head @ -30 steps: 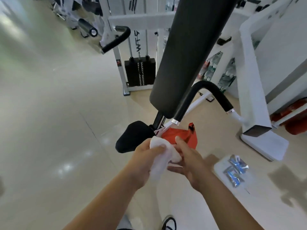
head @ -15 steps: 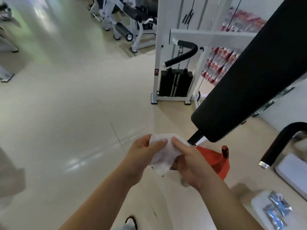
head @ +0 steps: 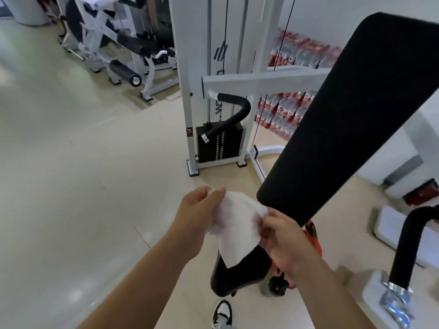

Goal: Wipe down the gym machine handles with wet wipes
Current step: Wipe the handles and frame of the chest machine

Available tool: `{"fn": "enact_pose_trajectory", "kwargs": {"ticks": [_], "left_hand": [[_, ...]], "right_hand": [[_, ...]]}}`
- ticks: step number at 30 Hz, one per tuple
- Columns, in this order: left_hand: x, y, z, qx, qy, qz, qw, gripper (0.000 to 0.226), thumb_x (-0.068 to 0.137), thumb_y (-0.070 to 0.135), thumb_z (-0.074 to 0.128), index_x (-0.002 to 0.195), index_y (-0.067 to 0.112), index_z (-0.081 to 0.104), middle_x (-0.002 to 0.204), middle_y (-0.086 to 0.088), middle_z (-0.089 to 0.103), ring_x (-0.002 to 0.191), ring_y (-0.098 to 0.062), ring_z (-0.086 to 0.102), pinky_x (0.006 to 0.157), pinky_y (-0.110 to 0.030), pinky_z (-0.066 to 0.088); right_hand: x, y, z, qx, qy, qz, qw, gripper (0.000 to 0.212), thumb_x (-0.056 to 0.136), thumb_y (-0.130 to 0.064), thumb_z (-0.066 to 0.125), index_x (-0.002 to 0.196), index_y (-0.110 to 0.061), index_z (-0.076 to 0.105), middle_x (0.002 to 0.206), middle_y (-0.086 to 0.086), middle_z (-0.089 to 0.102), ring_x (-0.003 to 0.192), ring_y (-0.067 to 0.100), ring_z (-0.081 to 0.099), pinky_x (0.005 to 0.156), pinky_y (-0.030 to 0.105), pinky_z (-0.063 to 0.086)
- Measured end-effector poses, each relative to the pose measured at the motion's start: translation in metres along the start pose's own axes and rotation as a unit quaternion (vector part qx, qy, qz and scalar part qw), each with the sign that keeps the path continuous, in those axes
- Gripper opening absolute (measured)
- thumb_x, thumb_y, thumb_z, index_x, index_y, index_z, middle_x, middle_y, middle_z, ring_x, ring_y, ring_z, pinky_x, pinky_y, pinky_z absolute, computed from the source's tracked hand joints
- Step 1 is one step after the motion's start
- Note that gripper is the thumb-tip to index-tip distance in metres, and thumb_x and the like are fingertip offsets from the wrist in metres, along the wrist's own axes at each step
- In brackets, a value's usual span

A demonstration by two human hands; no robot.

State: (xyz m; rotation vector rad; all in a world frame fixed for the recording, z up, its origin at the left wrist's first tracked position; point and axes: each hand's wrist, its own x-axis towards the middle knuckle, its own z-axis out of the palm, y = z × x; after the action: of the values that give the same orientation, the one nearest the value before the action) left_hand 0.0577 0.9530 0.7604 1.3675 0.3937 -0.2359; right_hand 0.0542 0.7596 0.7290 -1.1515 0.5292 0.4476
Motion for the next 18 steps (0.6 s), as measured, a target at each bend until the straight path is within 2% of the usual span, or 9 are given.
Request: {"fn": "enact_pose_trajectory", "kwargs": {"ticks": [3, 5, 7, 9, 11, 12, 14, 16, 18], "left_hand": [[0.035, 0.022, -0.010, -0.014, 0.010, 0.013, 1.000, 0.032, 0.096, 0.034, 0.067, 0.085, 0.006, 0.059, 0.084, -0.011, 0.059, 0.077, -0.025, 0.053, 0.058, -0.031, 0.040], [0.055, 0.042, -0.017, -0.033, -0.004, 0.024, 0.999, 0.031, 0.101, 0.031, 0.062, 0.095, 0.001, 0.065, 0.086, -0.012, 0.062, 0.078, -0.026, 0.056, 0.057, -0.030, 0.043], [0.071, 0.061, -0.021, -0.065, -0.039, 0.016, 0.997, 0.028, 0.100, 0.028, 0.060, 0.106, 0.003, 0.070, 0.090, -0.014, 0.066, 0.080, -0.028, 0.061, 0.060, -0.032, 0.049], [0.089, 0.079, -0.023, -0.117, -0.101, -0.019, 0.988, 0.029, 0.100, 0.030, 0.057, 0.113, 0.007, 0.072, 0.093, -0.015, 0.069, 0.080, -0.028, 0.066, 0.061, -0.034, 0.053], [0.110, 0.095, -0.026, -0.137, -0.170, -0.055, 0.974, 0.034, 0.100, 0.034, 0.055, 0.119, 0.012, 0.073, 0.094, -0.015, 0.069, 0.077, -0.029, 0.067, 0.055, -0.033, 0.048], [0.123, 0.103, -0.029, -0.125, -0.190, -0.068, 0.971, 0.038, 0.098, 0.037, 0.055, 0.123, 0.013, 0.072, 0.094, -0.014, 0.067, 0.075, -0.030, 0.066, 0.052, -0.032, 0.045], [0.152, 0.116, -0.037, -0.092, -0.191, -0.079, 0.974, 0.040, 0.095, 0.040, 0.057, 0.122, 0.014, 0.072, 0.095, -0.015, 0.067, 0.077, -0.029, 0.068, 0.056, -0.036, 0.049], [0.187, 0.126, -0.051, -0.059, -0.185, -0.060, 0.979, 0.031, 0.097, 0.038, 0.058, 0.110, 0.015, 0.075, 0.098, -0.014, 0.070, 0.087, -0.027, 0.068, 0.068, -0.041, 0.054], [0.222, 0.140, -0.065, 0.009, -0.166, -0.016, 0.986, 0.025, 0.099, 0.035, 0.062, 0.091, 0.015, 0.075, 0.090, -0.009, 0.068, 0.086, -0.024, 0.064, 0.071, -0.038, 0.050]], "right_hand": [[0.040, -0.019, 0.017, 0.051, 0.064, 0.027, 0.996, 0.040, 0.094, 0.013, 0.039, 0.119, 0.002, 0.068, 0.086, 0.017, 0.070, 0.077, 0.027, 0.066, 0.074, 0.039, 0.060], [0.060, -0.032, 0.036, 0.077, 0.065, 0.030, 0.994, 0.032, 0.101, 0.000, 0.042, 0.124, 0.003, 0.065, 0.089, 0.017, 0.069, 0.080, 0.031, 0.068, 0.077, 0.043, 0.060], [0.070, -0.045, 0.059, 0.072, 0.004, 0.052, 0.996, 0.046, 0.107, -0.033, 0.045, 0.129, 0.002, 0.064, 0.108, 0.022, 0.074, 0.099, 0.039, 0.072, 0.092, 0.052, 0.059], [0.076, -0.054, 0.078, 0.071, -0.105, 0.076, 0.989, 0.078, 0.101, -0.067, 0.039, 0.133, -0.001, 0.066, 0.130, 0.025, 0.067, 0.125, 0.044, 0.062, 0.112, 0.059, 0.044], [0.087, -0.063, 0.096, 0.121, -0.206, 0.078, 0.968, 0.091, 0.092, -0.082, 0.040, 0.141, -0.008, 0.061, 0.146, 0.024, 0.056, 0.140, 0.046, 0.047, 0.121, 0.064, 0.027], [0.093, -0.069, 0.105, 0.154, -0.222, 0.070, 0.960, 0.090, 0.091, -0.082, 0.041, 0.146, -0.013, 0.056, 0.152, 0.022, 0.051, 0.143, 0.046, 0.043, 0.122, 0.066, 0.022], [0.110, -0.078, 0.126, 0.172, -0.185, 0.022, 0.967, 0.076, 0.098, -0.071, 0.043, 0.151, -0.017, 0.051, 0.154, 0.021, 0.049, 0.144, 0.044, 0.043, 0.121, 0.067, 0.023], [0.125, -0.084, 0.150, 0.113, -0.087, -0.036, 0.989, 0.057, 0.102, -0.054, 0.050, 0.143, -0.016, 0.058, 0.140, 0.017, 0.063, 0.133, 0.037, 0.058, 0.115, 0.059, 0.039], [0.136, -0.096, 0.179, 0.077, 0.001, -0.072, 0.994, 0.042, 0.103, -0.043, 0.054, 0.135, -0.018, 0.064, 0.125, 0.009, 0.074, 0.117, 0.026, 0.070, 0.100, 0.047, 0.053]]}}
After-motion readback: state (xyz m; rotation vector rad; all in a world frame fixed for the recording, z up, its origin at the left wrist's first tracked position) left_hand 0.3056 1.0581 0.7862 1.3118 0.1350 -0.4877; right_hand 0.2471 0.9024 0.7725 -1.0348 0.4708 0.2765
